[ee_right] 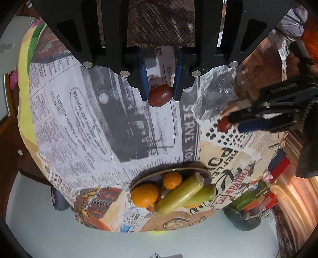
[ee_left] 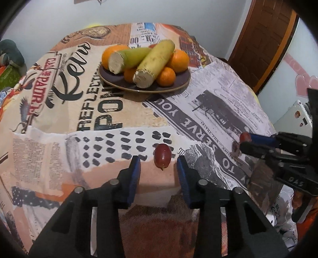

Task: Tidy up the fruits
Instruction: 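Carry the red date with the right tool onto the plate edge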

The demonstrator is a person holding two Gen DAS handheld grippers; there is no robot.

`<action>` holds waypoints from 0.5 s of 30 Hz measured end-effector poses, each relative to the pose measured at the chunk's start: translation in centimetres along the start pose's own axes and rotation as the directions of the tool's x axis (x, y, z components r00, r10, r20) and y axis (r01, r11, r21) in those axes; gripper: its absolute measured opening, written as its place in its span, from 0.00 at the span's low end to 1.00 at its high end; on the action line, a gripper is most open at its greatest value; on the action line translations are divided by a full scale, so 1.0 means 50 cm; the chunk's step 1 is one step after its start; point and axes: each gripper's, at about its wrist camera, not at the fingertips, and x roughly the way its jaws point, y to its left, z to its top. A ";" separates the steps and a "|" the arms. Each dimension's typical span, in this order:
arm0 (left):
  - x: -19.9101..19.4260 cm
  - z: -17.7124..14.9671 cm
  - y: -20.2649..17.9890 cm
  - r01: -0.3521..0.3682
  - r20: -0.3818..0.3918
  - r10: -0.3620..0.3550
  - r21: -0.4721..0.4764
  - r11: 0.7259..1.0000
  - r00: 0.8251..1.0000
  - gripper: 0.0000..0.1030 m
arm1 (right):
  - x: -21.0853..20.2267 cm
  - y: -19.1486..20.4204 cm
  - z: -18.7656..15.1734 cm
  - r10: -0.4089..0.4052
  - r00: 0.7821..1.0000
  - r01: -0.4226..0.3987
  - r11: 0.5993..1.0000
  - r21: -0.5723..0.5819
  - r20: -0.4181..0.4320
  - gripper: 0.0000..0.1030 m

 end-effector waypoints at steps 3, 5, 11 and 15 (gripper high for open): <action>0.018 0.004 -0.002 0.011 -0.013 -0.011 0.000 1.000 1.000 0.22 | -0.002 0.000 0.008 0.004 1.000 -0.004 1.000 -0.004 0.009 0.22; 0.023 0.007 -0.003 0.014 -0.010 -0.014 0.005 1.000 1.000 0.17 | -0.002 0.001 0.013 -0.001 1.000 0.001 1.000 -0.010 0.015 0.22; 0.011 0.016 0.006 0.005 0.015 -0.005 0.000 1.000 1.000 0.16 | -0.010 0.004 0.034 -0.002 0.999 0.003 1.000 -0.023 0.040 0.22; -0.007 0.028 0.022 -0.003 0.044 0.003 -0.018 1.000 0.999 0.16 | -0.016 0.010 0.052 -0.002 0.998 0.004 0.999 -0.035 0.063 0.22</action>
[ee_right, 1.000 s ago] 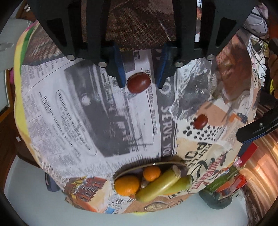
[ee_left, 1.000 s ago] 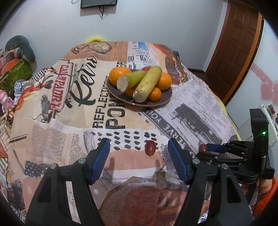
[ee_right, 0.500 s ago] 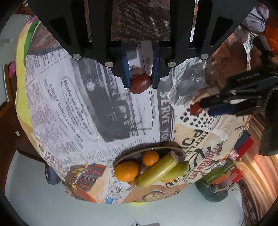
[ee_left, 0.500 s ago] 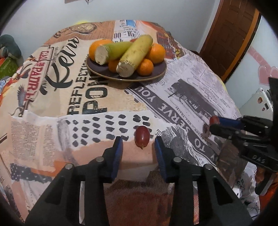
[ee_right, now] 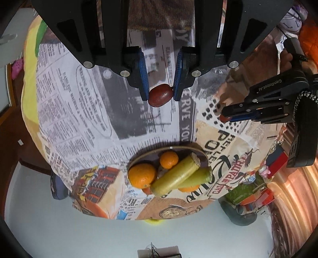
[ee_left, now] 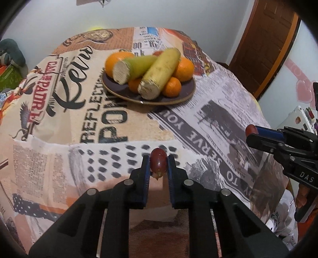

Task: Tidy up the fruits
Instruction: 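Carry the red date with the right tool onto the plate edge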

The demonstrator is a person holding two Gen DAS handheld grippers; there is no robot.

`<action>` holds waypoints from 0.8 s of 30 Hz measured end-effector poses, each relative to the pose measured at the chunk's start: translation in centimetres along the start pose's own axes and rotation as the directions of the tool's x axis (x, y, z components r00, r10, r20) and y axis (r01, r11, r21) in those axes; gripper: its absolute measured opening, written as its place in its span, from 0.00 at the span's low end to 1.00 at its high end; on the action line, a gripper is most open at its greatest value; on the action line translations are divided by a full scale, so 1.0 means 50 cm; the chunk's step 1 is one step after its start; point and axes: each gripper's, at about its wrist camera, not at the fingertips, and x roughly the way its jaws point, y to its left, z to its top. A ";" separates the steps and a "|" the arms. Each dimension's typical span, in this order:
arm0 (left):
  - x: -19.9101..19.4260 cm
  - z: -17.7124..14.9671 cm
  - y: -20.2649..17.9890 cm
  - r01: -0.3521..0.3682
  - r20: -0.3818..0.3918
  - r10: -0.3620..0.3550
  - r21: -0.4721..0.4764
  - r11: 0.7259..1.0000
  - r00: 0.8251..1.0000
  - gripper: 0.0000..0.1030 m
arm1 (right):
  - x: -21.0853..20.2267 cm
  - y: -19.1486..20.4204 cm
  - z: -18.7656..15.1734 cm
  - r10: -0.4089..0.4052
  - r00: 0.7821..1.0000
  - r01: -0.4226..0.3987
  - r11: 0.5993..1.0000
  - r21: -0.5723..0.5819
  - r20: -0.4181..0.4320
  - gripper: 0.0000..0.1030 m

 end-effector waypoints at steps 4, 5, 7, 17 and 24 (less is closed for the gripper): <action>-0.022 0.019 0.012 -0.017 0.038 0.017 -0.007 1.000 0.999 0.16 | 0.000 0.008 0.019 0.000 1.000 0.001 1.000 -0.016 0.019 0.22; -0.028 0.025 0.015 -0.020 0.048 0.020 -0.011 1.000 0.999 0.16 | 0.000 0.008 0.021 0.000 1.000 0.001 1.000 -0.019 0.022 0.22; -0.035 0.033 0.019 -0.024 0.064 0.024 -0.013 1.000 0.998 0.16 | 0.000 0.011 0.030 -0.001 1.000 0.002 1.000 -0.025 0.031 0.22; -0.057 0.083 0.034 -0.035 0.132 0.037 -0.020 0.999 0.991 0.16 | 0.007 0.020 0.079 0.003 0.997 0.000 0.999 -0.047 0.071 0.22; -0.031 0.113 0.046 -0.032 0.133 0.035 -0.029 0.999 0.991 0.16 | 0.026 0.012 0.113 0.002 0.996 0.003 0.999 -0.049 0.089 0.22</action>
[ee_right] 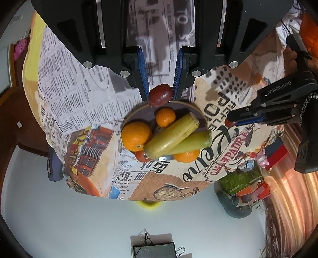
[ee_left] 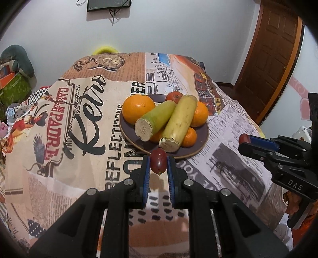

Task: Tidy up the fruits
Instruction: 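Carry the red date with the right tool onto the plate edge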

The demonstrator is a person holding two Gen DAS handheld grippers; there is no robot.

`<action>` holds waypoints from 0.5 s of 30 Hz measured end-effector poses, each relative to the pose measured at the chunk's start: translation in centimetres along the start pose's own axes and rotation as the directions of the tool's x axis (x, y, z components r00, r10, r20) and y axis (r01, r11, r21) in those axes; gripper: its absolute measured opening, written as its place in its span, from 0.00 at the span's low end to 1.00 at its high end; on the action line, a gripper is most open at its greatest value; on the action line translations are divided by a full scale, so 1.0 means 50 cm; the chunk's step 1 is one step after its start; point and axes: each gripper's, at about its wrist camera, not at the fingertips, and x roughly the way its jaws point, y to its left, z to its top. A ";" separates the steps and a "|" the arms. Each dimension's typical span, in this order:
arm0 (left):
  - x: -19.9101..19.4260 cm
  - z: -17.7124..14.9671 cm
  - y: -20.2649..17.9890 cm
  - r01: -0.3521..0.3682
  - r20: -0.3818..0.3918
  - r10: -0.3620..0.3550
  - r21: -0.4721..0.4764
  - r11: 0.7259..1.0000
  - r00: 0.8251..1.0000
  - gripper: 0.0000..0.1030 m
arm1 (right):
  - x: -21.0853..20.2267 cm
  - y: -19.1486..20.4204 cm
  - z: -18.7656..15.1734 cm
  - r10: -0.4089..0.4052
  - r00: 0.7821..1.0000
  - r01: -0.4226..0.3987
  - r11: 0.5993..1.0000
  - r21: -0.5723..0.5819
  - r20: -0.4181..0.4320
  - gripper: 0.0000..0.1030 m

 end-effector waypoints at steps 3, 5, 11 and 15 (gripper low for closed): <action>0.018 0.005 0.004 0.004 -0.010 -0.004 -0.006 1.000 1.000 0.16 | 0.013 -0.007 0.009 0.000 1.000 0.000 1.000 0.001 0.000 0.22; 0.032 0.007 0.008 0.007 -0.018 -0.007 -0.008 1.000 1.000 0.16 | 0.025 -0.011 0.014 0.001 1.000 -0.001 1.000 0.003 -0.003 0.22; 0.071 0.009 0.017 0.013 -0.050 -0.014 -0.015 1.000 0.999 0.16 | 0.060 -0.023 0.022 0.005 1.000 -0.004 1.000 0.010 -0.019 0.22; 0.092 0.014 0.023 0.018 -0.065 -0.019 -0.021 1.000 0.998 0.16 | 0.083 -0.030 0.028 0.008 1.000 -0.008 1.000 0.014 -0.030 0.22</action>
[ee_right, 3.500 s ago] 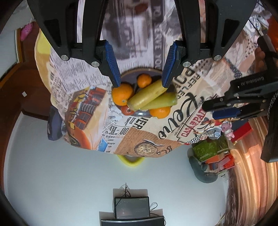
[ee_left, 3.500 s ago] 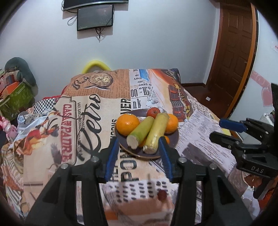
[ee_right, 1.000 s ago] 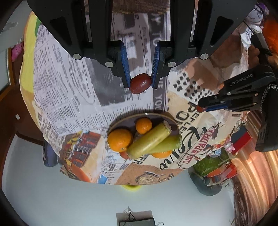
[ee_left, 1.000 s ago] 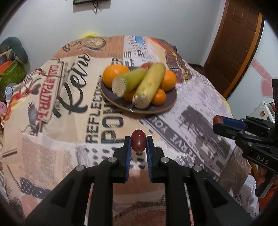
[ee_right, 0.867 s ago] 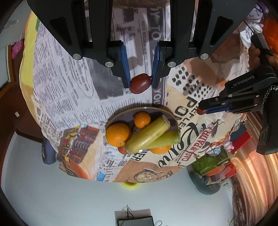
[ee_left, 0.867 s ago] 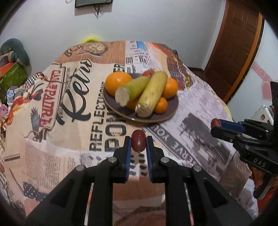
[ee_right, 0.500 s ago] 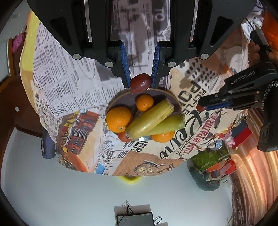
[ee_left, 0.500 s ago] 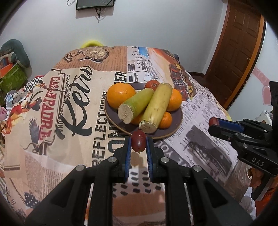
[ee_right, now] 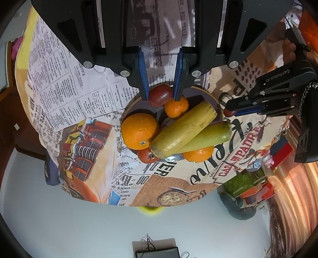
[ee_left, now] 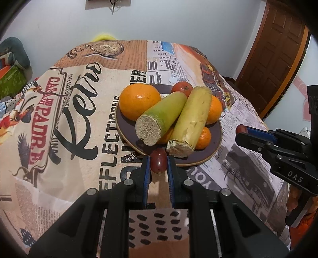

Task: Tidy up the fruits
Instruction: 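Carry the red date with the right tool onto the plate edge, then release the date on the plate and raise both tools away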

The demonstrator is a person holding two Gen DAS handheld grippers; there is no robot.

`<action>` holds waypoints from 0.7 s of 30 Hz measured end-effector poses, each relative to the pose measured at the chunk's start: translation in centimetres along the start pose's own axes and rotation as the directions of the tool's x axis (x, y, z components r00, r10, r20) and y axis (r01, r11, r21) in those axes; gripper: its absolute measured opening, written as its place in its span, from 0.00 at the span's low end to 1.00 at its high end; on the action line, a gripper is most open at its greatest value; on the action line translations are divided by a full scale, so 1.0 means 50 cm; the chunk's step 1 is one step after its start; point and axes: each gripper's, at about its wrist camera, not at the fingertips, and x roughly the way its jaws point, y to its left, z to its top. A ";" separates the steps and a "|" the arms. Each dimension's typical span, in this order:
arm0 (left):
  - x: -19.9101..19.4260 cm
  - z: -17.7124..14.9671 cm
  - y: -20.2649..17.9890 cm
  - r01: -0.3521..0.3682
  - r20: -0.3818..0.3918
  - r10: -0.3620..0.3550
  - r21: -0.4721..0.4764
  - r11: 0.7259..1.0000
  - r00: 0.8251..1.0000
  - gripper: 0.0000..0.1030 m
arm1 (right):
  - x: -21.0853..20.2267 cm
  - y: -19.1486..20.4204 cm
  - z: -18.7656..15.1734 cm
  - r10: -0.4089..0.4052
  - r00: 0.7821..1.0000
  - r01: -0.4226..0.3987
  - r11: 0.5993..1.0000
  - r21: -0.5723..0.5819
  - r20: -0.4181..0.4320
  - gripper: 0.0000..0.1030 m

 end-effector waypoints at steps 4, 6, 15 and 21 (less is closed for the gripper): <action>0.016 0.009 0.003 -0.002 -0.005 0.002 0.001 1.000 1.000 0.16 | 0.022 -0.006 0.008 0.004 1.000 -0.004 1.000 0.002 -0.009 0.22; 0.023 0.013 0.005 -0.003 -0.007 0.003 -0.003 1.000 1.000 0.16 | 0.033 -0.009 0.013 0.007 1.000 -0.007 1.000 0.004 -0.013 0.22; 0.039 0.022 0.013 -0.009 -0.004 0.008 -0.014 1.000 1.000 0.16 | 0.069 -0.019 0.019 0.008 1.000 -0.008 1.000 0.006 -0.030 0.22; 0.041 0.021 0.011 -0.020 0.001 0.020 -0.004 1.000 1.000 0.24 | 0.084 -0.023 0.017 0.002 0.999 -0.002 1.000 0.008 -0.047 0.22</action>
